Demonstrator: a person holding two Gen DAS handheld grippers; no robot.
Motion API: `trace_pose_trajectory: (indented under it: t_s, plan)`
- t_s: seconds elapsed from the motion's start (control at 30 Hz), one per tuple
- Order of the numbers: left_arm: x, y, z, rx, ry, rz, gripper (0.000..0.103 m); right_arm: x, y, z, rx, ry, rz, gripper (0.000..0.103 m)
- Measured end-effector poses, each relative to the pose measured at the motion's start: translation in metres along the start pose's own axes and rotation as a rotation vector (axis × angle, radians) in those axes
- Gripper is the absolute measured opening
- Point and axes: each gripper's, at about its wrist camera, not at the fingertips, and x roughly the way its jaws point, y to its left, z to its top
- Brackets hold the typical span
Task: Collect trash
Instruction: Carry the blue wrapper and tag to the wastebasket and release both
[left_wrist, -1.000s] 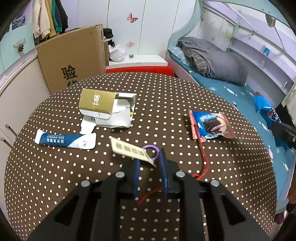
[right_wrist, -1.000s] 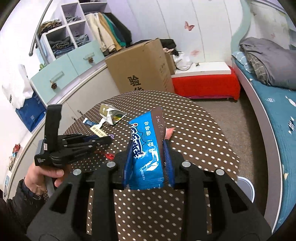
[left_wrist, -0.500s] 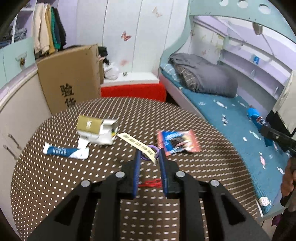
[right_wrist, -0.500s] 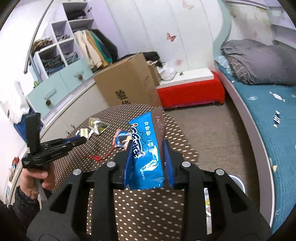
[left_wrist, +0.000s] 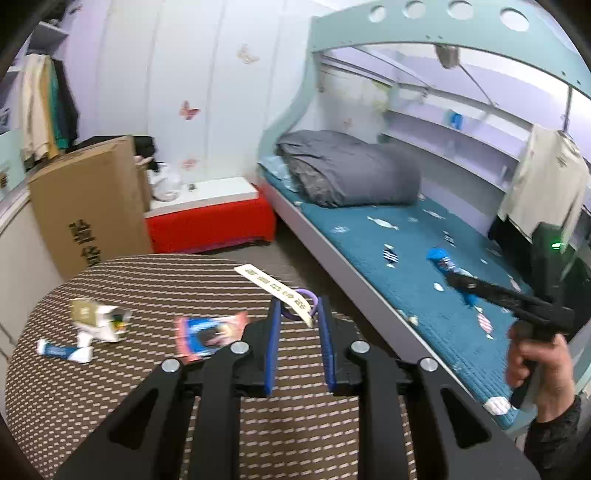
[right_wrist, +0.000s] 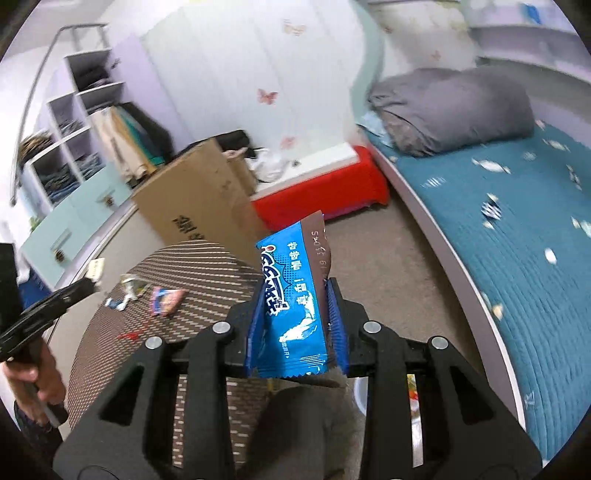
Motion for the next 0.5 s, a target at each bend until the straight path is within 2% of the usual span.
trace_pose_trajectory:
  t_s: [0.13, 0.4, 0.5]
  plan:
    - [0.025, -0.033, 0.005, 0.034, 0.028, -0.045, 0.019, 0.019, -0.042, -0.009, 0.085, 0.040, -0.037, 0.032]
    - [0.074, -0.090, 0.008, 0.081, 0.095, -0.108, 0.019, 0.093, -0.118, -0.048, 0.241, 0.181, -0.094, 0.036]
    - [0.094, -0.106, 0.008, 0.102, 0.128, -0.116, 0.019, 0.120, -0.147, -0.065, 0.316, 0.217, -0.098, 0.066]
